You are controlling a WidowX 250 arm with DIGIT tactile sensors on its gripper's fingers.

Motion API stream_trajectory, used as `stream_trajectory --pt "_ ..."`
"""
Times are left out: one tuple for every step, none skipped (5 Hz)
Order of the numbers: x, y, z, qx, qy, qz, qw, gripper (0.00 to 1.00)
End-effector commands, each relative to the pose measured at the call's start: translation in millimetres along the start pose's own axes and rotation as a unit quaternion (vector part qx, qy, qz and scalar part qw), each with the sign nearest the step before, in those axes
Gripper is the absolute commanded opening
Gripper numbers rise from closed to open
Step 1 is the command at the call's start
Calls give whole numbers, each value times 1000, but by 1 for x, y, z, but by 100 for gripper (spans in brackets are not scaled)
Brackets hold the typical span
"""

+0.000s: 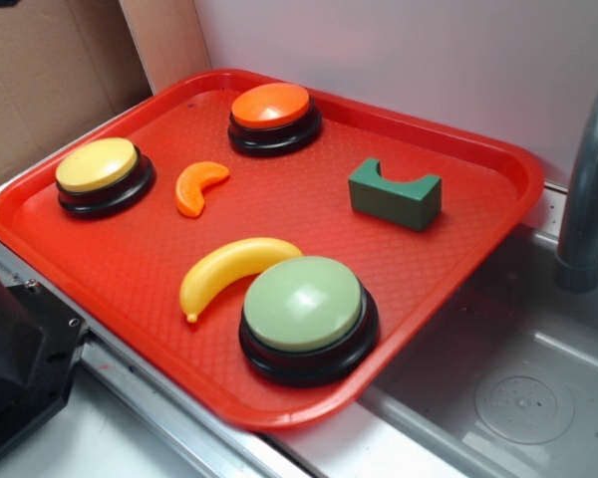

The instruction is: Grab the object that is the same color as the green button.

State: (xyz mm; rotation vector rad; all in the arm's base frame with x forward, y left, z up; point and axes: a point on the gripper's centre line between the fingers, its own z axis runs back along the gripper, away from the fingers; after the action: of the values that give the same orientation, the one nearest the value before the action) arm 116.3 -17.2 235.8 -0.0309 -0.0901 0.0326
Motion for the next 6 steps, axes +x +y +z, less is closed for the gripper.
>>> stream_trajectory --pt "0 0 0 0 0 0 1000 100" --pt "27 -6 -1 18 -10 -89 996 100" --pt "51 -12 -11 27 -4 -127 992 100" --pt "79 -25 -26 50 0 -186 981 100" --pt "111 -48 -42 74 -14 -309 948 100" --pt "130 -76 -60 90 -21 -416 905 100"
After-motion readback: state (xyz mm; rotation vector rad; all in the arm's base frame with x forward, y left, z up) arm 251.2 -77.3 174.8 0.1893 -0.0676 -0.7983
